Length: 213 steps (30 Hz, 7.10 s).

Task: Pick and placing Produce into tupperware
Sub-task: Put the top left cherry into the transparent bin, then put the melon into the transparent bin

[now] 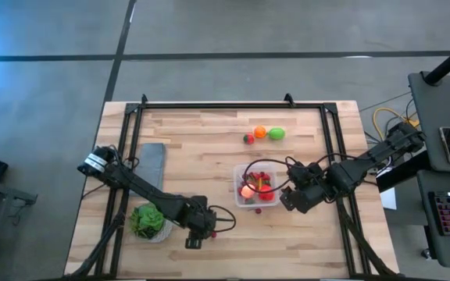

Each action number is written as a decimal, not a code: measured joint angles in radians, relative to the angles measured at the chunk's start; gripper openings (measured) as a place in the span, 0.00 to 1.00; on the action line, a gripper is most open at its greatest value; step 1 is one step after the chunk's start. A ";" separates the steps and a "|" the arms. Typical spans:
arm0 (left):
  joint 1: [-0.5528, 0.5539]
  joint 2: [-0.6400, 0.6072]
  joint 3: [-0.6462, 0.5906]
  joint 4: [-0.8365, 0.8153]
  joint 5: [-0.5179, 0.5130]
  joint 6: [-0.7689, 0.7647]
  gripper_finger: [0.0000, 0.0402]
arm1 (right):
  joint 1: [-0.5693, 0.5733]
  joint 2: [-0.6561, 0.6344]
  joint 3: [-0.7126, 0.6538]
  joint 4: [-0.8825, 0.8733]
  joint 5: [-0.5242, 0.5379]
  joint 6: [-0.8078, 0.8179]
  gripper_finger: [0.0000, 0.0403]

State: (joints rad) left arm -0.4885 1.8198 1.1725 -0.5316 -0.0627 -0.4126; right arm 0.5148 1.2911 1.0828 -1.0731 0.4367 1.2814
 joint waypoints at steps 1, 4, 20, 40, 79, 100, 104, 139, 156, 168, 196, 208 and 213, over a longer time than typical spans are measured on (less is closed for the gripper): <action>0.000 0.000 0.000 0.001 -0.001 0.000 0.51 | 0.000 0.000 0.000 0.000 0.002 0.000 0.61; 0.000 0.000 0.000 0.001 -0.004 0.000 0.46 | 0.000 0.000 0.000 0.000 0.006 0.000 0.61; -0.005 0.000 -0.017 0.044 -0.055 -0.052 0.44 | 0.000 0.000 -0.001 0.000 0.010 -0.028 0.61; -0.009 -0.001 -0.066 0.059 -0.047 -0.052 0.44 | 0.000 0.001 -0.004 -0.001 0.010 -0.060 0.60; 0.077 -0.060 0.005 0.082 -0.242 0.009 0.21 | 0.000 -0.002 -0.004 -0.003 0.040 -0.004 0.58; 0.394 0.006 0.095 0.408 -0.059 -0.025 0.35 | 0.103 -0.156 0.030 -0.197 0.265 0.291 0.58; 0.393 0.010 0.093 0.404 -0.063 -0.026 0.51 | 0.103 -0.147 0.016 -0.199 0.253 0.292 0.58; 0.056 -0.063 0.085 0.076 0.123 -0.189 0.68 | 0.100 -0.156 -0.006 -0.203 0.164 0.199 0.58; 0.027 -0.055 0.090 0.079 0.050 -0.289 0.68 | -0.133 -0.142 -0.016 -0.224 0.040 -0.053 0.58; 0.072 -0.112 0.003 0.012 -0.024 -0.279 0.68 | -0.744 -0.045 -0.014 0.055 -0.160 -1.091 0.58; 0.126 -0.250 -0.346 0.322 -0.019 -0.297 0.68 | -1.061 0.383 0.011 0.286 -0.229 -1.865 0.62; 0.145 -0.270 -0.381 0.341 -0.004 -0.275 0.68 | -1.078 0.445 0.012 0.300 -0.254 -1.857 0.66; 0.147 -0.270 -0.388 0.342 0.002 -0.274 0.68 | -1.080 0.464 0.011 0.306 -0.253 -1.857 0.64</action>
State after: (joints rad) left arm -0.3416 1.5494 0.7849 -0.1891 -0.0608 -0.6869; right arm -0.5648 1.7553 1.0935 -0.7670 0.1837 -0.5760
